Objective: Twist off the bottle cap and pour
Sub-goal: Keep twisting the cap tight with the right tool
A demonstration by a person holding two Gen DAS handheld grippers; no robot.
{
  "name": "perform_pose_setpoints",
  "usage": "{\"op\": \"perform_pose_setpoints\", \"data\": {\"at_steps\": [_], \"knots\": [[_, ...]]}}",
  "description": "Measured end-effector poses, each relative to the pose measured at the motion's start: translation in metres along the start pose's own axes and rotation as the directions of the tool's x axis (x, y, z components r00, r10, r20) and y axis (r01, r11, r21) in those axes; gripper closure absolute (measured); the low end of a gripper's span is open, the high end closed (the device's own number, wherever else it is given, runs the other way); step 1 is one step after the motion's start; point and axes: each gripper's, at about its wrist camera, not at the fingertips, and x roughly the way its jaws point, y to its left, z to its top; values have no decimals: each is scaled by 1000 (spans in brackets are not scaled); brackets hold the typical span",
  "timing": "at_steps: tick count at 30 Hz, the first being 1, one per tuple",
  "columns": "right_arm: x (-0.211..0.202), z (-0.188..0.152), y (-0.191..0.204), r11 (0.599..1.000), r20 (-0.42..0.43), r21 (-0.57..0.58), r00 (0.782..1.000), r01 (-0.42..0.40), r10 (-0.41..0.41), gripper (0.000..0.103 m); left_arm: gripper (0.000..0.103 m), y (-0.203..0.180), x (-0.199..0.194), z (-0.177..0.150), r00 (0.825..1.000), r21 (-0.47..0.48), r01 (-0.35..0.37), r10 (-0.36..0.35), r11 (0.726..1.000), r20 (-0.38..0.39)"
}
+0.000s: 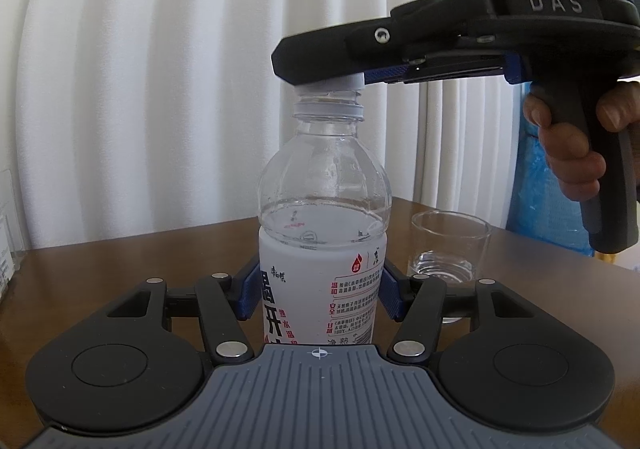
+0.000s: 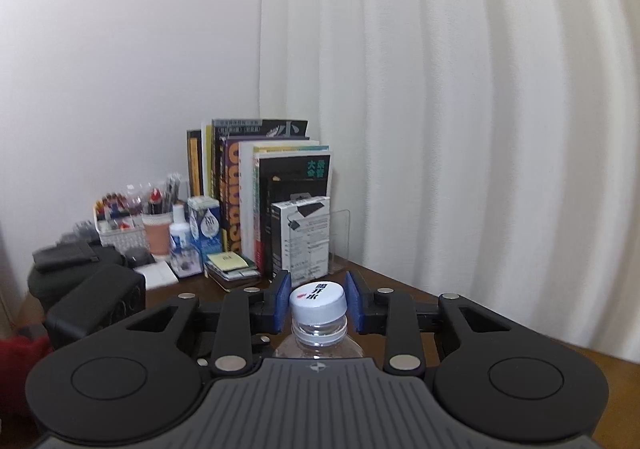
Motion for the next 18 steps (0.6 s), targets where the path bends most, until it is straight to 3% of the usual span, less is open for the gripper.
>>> {"op": "perform_pose_setpoints", "data": {"at_steps": [18], "knots": [[1,-5,-1,1000,17,-4,1000,-3,3,71,45,-1,-1,3,1000,-9,-1,1,1000,0]]}}
